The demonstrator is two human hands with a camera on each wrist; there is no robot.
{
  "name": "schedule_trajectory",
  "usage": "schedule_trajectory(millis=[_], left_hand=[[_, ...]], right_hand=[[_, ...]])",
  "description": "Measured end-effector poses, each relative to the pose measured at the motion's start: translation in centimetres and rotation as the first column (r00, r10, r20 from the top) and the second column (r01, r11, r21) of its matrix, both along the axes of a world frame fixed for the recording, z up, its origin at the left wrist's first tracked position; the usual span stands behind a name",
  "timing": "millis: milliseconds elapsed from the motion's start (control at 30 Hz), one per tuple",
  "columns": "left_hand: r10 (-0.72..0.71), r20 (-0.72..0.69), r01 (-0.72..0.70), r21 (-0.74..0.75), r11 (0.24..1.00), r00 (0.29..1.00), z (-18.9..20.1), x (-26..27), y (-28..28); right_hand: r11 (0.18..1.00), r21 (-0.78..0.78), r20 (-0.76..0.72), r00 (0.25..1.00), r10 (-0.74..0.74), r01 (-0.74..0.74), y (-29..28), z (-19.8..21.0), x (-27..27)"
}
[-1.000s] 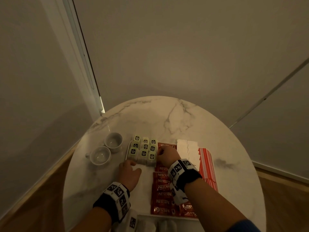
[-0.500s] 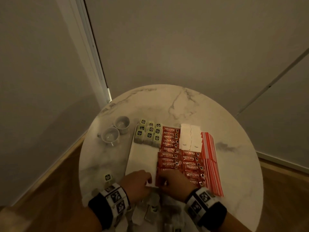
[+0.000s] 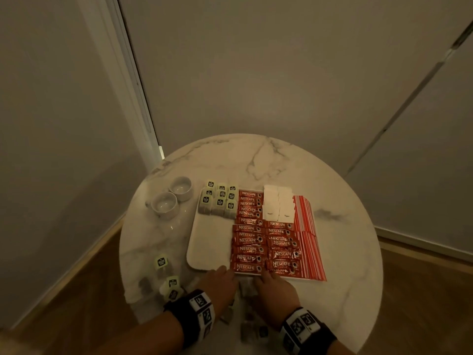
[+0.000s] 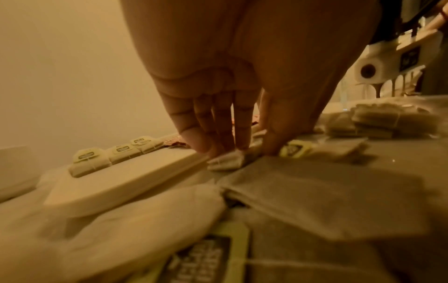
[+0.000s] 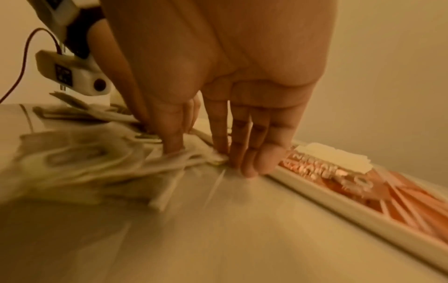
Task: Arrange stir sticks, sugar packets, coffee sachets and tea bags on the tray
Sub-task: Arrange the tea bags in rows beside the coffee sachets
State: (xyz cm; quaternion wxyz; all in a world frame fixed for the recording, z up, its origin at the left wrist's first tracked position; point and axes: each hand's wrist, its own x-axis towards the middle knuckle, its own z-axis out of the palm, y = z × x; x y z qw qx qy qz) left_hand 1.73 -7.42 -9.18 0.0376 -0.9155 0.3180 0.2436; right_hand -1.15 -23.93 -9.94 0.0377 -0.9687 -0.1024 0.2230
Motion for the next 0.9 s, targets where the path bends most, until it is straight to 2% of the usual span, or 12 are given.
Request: schedule_trajectory(millis=[133,200,233,300,333,367,433,467,500,600,700,900], left_hand=[[0.065,0.006,-0.065,-0.008,0.998,0.998,0.1,0.4,-0.4],[0.231,-0.018,-0.231,-0.141,0.963,0.973,0.6,0.9,-0.1],[0.336,-0.081,-0.345,-0.238,0.908,0.938,0.8,1.3,0.3],[0.497,-0.297,-0.579,-0.402,0.709,0.815,1.4,2.1,1.2],[0.522,-0.453,-0.691,-0.452,0.564,0.723,1.7,2.5,1.7],[0.489,-0.634,-0.8,-0.461,0.384,0.599,2.2,2.7,2.2],[0.293,-0.896,-0.941,-0.336,0.041,0.333,3.6,2.8,2.7],[0.186,-0.952,-0.964,-0.259,-0.061,0.244,4.3,2.7,2.9],[0.109,-0.974,-0.971,-0.21,-0.115,0.198,4.8,2.7,2.9],[-0.08,-0.99,-0.973,-0.1,-0.206,0.118,5.4,2.7,3.4],[-0.172,-0.984,-0.968,-0.01,-0.25,0.055,5.4,3.1,4.1],[0.093,-0.967,-0.945,-0.252,-0.21,0.237,5.3,3.9,3.7]], right_hand=[[0.999,-0.023,0.025,0.999,-0.023,0.024,0.6,-0.7,0.2],[0.999,-0.033,0.031,0.999,-0.021,0.022,0.8,-0.8,0.3],[0.999,-0.042,0.037,0.999,-0.014,0.015,0.9,-0.8,0.4],[0.999,-0.044,0.05,0.999,0.004,-0.002,1.1,-1.0,0.5],[0.999,-0.033,0.069,0.998,0.009,-0.006,1.1,-1.1,0.6],[1.0,-0.013,0.087,0.996,0.006,-0.005,1.0,-1.2,0.7],[0.999,0.039,0.103,0.995,-0.003,-0.001,0.9,-1.4,0.9],[0.998,0.064,0.101,0.995,-0.013,0.006,0.8,-1.4,1.0],[0.995,0.101,0.097,0.995,-0.031,0.021,0.7,-1.4,1.0],[0.958,0.259,0.042,0.99,-0.138,0.123,0.6,-0.6,1.3],[0.891,0.398,-0.037,0.974,-0.225,0.221,0.3,1.2,2.2],[0.704,0.555,-0.371,0.889,-0.267,0.443,-1.1,3.2,4.1]])
